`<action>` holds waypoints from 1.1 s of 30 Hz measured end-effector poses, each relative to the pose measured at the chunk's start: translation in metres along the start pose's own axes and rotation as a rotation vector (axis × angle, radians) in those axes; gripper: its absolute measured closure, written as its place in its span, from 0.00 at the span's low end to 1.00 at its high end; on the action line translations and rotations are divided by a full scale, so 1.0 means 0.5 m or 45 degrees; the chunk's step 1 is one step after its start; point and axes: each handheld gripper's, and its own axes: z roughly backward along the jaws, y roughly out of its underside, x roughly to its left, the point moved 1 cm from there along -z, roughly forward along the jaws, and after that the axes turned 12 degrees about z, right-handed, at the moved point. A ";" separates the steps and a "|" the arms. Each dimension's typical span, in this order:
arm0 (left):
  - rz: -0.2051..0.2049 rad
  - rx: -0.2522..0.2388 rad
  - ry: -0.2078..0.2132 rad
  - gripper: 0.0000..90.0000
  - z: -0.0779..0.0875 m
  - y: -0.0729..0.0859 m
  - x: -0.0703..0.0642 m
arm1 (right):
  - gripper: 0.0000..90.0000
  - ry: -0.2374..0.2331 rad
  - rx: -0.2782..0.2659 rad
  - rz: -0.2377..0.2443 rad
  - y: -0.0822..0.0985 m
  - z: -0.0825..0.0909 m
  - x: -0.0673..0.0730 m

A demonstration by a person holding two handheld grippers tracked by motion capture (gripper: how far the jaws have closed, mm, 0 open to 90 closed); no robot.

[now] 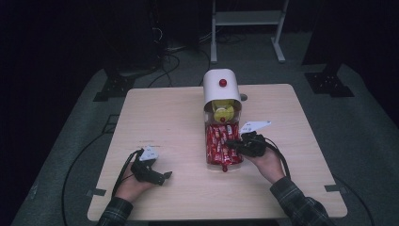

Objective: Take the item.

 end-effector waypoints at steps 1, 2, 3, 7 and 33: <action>0.000 0.000 0.000 0.00 0.000 0.000 0.000 | 0.96 -0.005 -0.002 -0.001 0.000 0.002 0.000; 0.000 0.000 0.000 0.00 0.000 0.000 0.000 | 0.96 -0.004 -0.006 0.004 0.000 0.004 0.000; 0.001 0.000 0.000 0.00 0.000 0.000 0.000 | 0.96 -0.007 -0.006 0.001 -0.001 0.006 0.000; 0.000 -0.001 0.000 0.00 0.000 0.000 0.000 | 0.96 -0.010 -0.004 0.006 0.000 0.012 0.001; 0.000 -0.001 0.000 0.00 0.000 0.000 0.000 | 0.96 0.008 -0.016 -0.008 0.024 0.063 -0.002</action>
